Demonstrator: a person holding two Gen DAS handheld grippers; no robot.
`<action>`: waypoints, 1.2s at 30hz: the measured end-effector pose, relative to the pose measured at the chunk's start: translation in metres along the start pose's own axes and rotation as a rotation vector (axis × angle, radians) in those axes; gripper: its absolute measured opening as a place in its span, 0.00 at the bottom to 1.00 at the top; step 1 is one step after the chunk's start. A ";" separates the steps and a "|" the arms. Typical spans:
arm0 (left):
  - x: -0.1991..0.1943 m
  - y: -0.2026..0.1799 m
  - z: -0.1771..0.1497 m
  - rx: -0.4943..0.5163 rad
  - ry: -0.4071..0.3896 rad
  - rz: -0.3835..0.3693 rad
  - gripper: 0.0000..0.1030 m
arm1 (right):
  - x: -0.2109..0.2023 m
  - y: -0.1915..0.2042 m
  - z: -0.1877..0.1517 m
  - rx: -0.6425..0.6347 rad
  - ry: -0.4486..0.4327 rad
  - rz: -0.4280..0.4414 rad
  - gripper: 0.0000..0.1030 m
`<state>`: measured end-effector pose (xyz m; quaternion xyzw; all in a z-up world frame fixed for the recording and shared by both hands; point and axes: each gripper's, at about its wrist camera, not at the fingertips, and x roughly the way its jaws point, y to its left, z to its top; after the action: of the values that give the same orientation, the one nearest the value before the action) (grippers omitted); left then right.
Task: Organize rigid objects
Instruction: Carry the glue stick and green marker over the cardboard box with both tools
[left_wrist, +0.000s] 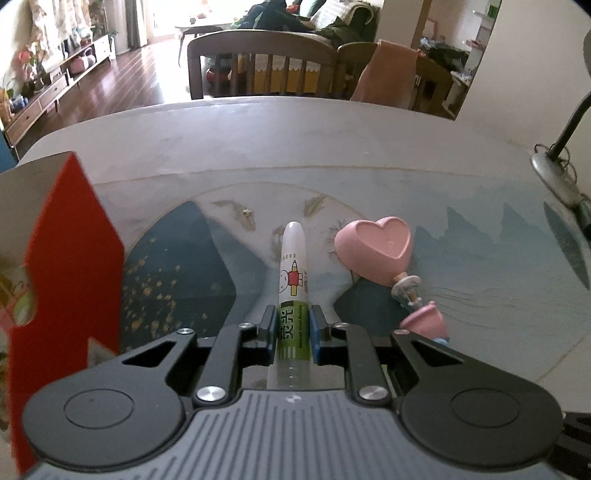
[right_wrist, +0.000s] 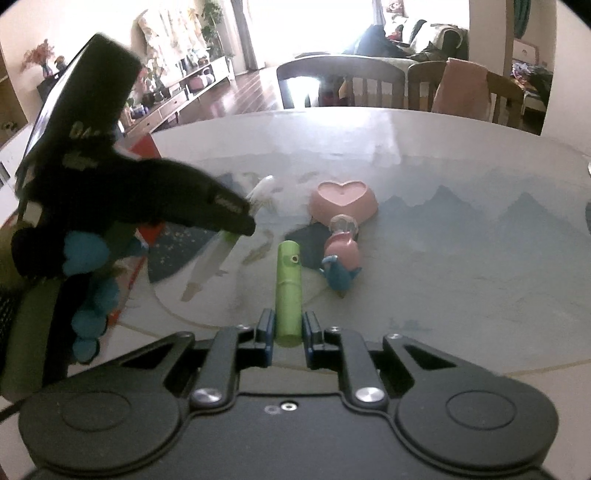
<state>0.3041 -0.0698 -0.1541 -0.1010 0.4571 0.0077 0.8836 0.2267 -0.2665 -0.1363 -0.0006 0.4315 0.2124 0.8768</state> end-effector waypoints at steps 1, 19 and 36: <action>-0.006 0.001 -0.001 -0.002 -0.004 -0.003 0.17 | -0.004 0.001 0.002 0.002 -0.006 -0.001 0.14; -0.110 0.037 -0.003 -0.057 -0.082 -0.073 0.17 | -0.069 0.051 0.036 0.011 -0.121 0.037 0.14; -0.158 0.141 -0.016 -0.128 -0.130 -0.040 0.17 | -0.055 0.147 0.060 -0.063 -0.151 0.064 0.14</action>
<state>0.1842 0.0777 -0.0588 -0.1657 0.3951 0.0259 0.9032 0.1877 -0.1426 -0.0308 0.0016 0.3572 0.2533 0.8990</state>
